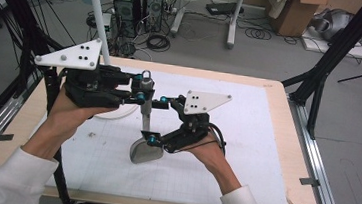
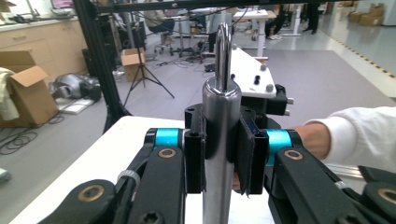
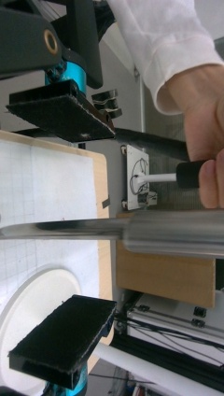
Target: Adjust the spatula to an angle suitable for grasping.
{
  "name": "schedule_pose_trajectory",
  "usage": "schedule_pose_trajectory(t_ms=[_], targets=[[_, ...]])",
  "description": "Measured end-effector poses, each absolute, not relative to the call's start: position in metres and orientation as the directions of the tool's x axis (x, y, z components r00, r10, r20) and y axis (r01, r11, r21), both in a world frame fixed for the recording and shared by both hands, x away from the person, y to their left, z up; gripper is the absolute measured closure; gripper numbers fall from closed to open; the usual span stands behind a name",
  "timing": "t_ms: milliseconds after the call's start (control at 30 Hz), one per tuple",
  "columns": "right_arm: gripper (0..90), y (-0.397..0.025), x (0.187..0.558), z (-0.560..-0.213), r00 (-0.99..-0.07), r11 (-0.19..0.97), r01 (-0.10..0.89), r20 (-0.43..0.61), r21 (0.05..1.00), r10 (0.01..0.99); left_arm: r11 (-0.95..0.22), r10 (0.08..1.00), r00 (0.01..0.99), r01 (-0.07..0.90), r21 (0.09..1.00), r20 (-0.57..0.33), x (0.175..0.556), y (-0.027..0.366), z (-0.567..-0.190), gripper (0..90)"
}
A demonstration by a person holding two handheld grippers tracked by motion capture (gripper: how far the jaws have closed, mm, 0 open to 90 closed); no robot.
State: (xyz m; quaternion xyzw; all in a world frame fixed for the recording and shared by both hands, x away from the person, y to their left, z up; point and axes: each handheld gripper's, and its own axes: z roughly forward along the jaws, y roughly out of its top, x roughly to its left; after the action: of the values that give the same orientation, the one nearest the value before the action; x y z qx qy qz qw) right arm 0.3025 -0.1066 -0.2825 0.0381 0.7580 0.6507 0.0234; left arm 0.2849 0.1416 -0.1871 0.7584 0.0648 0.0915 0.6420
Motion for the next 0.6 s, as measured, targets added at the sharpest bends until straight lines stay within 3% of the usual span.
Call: schedule_pose_trajectory(t_ms=[367,567,600], targets=[[15.4,-0.108,0.302,-0.274,-0.999,0.123,0.019,0.015,0.992,0.037,-0.155,0.178,0.982,-0.027,0.988,0.055,0.285,0.140,-0.187,75.3],[24.8,-0.111,0.302,-0.270,-1.000,0.095,0.008,0.007,0.995,0.013,-0.159,0.157,0.986,-0.028,0.987,0.053,0.284,0.139,-0.188,75.3],[31.7,-0.111,0.302,-0.269,-1.000,0.096,0.009,0.009,0.995,0.007,-0.163,0.157,0.986,-0.028,0.986,0.054,0.284,0.139,-0.188,75.3]])
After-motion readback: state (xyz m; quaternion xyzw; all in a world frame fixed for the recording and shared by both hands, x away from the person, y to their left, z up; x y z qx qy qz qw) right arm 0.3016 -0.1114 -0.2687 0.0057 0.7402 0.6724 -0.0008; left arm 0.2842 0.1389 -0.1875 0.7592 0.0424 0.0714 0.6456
